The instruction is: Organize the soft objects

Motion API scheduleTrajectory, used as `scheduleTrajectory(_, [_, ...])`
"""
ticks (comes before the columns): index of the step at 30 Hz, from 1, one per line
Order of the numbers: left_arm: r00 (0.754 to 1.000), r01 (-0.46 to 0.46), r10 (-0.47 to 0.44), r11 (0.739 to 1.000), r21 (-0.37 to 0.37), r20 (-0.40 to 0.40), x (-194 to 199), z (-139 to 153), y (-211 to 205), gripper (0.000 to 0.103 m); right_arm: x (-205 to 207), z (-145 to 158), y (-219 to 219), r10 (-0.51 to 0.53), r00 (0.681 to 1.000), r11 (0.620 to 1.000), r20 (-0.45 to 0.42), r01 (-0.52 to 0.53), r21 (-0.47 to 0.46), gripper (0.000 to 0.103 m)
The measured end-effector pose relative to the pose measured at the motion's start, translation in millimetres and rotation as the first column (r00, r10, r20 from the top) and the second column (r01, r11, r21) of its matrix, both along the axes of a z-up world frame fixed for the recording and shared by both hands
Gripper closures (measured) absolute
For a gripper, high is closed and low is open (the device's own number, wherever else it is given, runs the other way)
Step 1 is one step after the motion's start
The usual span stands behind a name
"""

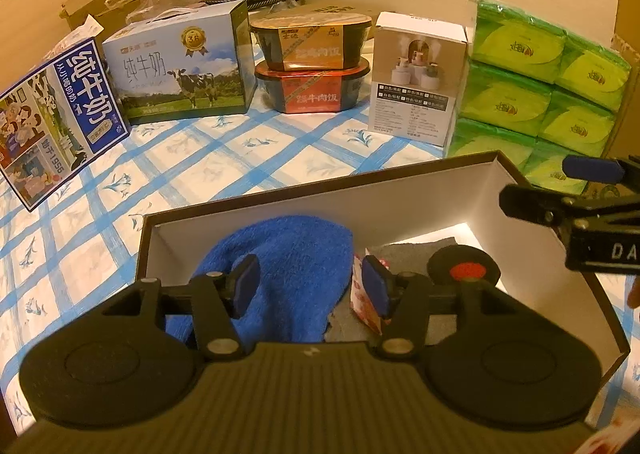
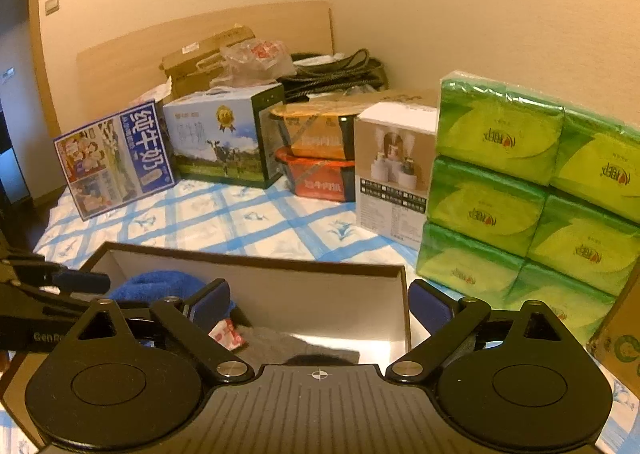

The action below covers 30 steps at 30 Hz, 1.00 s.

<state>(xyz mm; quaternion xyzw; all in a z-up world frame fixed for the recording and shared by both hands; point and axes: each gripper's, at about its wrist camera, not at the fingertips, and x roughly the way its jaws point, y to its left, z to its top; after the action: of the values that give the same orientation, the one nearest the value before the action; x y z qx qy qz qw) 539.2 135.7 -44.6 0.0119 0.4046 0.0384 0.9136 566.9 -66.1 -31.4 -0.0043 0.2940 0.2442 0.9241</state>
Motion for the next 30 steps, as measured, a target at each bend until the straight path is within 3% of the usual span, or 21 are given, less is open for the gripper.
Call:
scheduleTrajectory(17, [1.0,-0.011,0.012,0.999,-0.03,0.024,-32.0,16.8,0.7,0.046,-37.6,7.0,-3.9,0.042,0.998,0.999,-0.041,-0.041,0.01,0.008])
scheduleTrajectory(30, [0.994,-0.012,0.02,0.997,-0.073,0.104,-124.5,62.4,-7.6,0.041,-116.0,29.9,-29.6,0.064,0.994,0.996,-0.092,-0.059,0.063,0.008])
